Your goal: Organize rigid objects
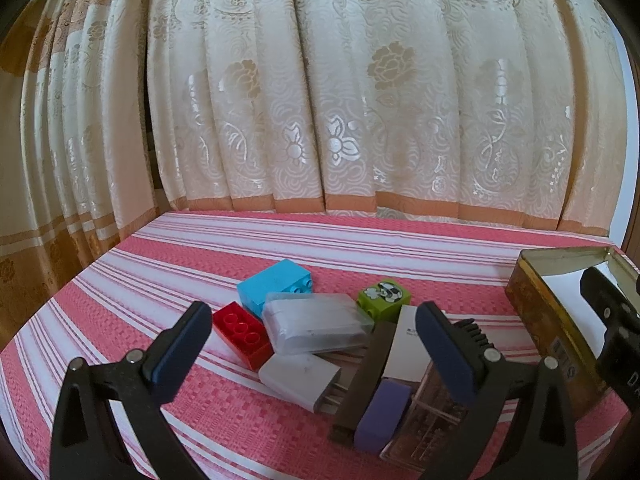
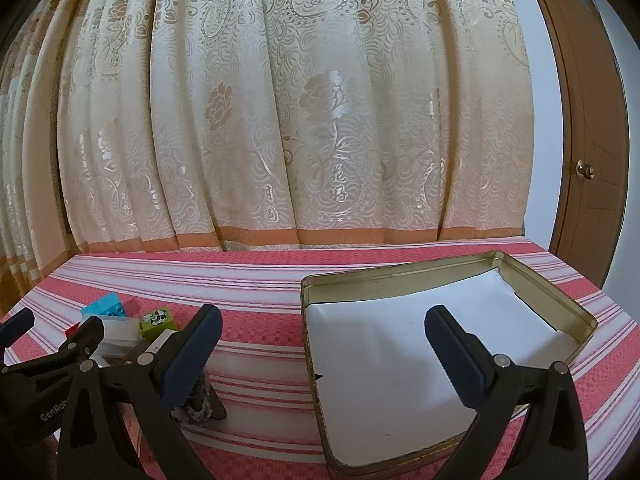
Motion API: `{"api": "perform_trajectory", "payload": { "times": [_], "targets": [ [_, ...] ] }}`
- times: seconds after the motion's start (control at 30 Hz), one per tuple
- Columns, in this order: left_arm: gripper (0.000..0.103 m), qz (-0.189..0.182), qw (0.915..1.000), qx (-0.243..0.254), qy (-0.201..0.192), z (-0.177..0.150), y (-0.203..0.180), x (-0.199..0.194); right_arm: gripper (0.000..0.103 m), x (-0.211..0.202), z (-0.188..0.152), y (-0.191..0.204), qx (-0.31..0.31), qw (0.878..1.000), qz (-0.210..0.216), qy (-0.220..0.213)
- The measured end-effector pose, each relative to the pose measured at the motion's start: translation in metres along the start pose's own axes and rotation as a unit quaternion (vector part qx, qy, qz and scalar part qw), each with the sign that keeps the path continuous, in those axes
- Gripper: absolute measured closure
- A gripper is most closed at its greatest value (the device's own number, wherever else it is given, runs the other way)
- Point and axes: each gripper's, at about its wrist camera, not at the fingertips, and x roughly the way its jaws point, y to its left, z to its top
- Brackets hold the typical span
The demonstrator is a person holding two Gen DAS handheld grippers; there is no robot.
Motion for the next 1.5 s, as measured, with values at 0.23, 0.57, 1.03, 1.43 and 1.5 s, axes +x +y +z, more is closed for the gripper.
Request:
{"api": "perform_trajectory", "payload": {
  "times": [0.23,0.57,1.03,1.43,1.5],
  "targets": [
    [0.000,0.001,1.0000,-0.001,0.001,0.000,0.000,0.000,0.000,0.000,0.000,-0.001,0.001,1.000,0.000,0.000],
    [0.000,0.001,1.0000,-0.001,0.002,0.000,0.001,0.000,0.001,-0.001,0.001,-0.002,0.001,1.000,-0.004,-0.004],
    [0.000,-0.009,0.9999,-0.005,0.003,-0.008,0.000,-0.014,0.001,-0.006,0.004,-0.007,0.010,1.000,-0.009,-0.016],
    [0.000,-0.035,0.9969,0.043,0.057,-0.024,-0.020,-0.025,0.001,-0.008,0.007,-0.018,0.029,0.999,-0.010,-0.018],
    [0.000,-0.032,0.9957,0.060,0.064,-0.026,-0.027,-0.025,0.001,-0.007,0.008,-0.020,0.033,0.999,-0.005,-0.014]
  ]
}}
